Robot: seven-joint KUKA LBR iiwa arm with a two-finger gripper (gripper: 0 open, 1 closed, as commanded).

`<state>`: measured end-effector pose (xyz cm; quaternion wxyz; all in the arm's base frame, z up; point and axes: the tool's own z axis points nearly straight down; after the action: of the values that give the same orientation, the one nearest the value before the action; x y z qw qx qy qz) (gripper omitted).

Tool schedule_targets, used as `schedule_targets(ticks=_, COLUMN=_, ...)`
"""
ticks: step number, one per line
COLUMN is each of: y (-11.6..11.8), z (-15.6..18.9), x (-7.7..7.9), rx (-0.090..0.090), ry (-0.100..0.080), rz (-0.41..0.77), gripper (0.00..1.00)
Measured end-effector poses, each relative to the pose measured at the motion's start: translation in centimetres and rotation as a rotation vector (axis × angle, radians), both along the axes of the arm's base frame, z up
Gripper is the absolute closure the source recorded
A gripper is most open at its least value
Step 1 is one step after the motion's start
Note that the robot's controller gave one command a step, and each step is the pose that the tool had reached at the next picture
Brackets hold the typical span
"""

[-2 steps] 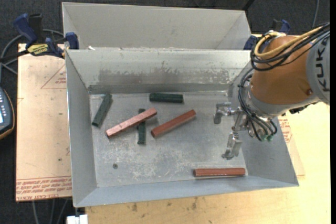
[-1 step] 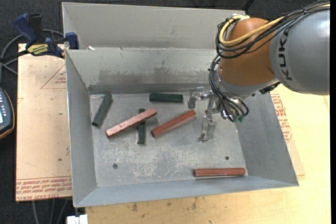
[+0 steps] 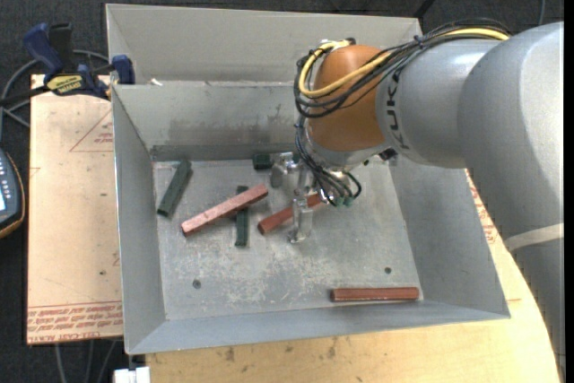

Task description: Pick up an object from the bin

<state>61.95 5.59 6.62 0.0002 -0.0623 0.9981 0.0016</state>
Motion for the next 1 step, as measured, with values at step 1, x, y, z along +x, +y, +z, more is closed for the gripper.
schedule_targets(ticks=1, y=-0.27, z=0.54, x=0.16, rx=-0.001, ry=-0.004, rz=-0.004, gripper=1.0)
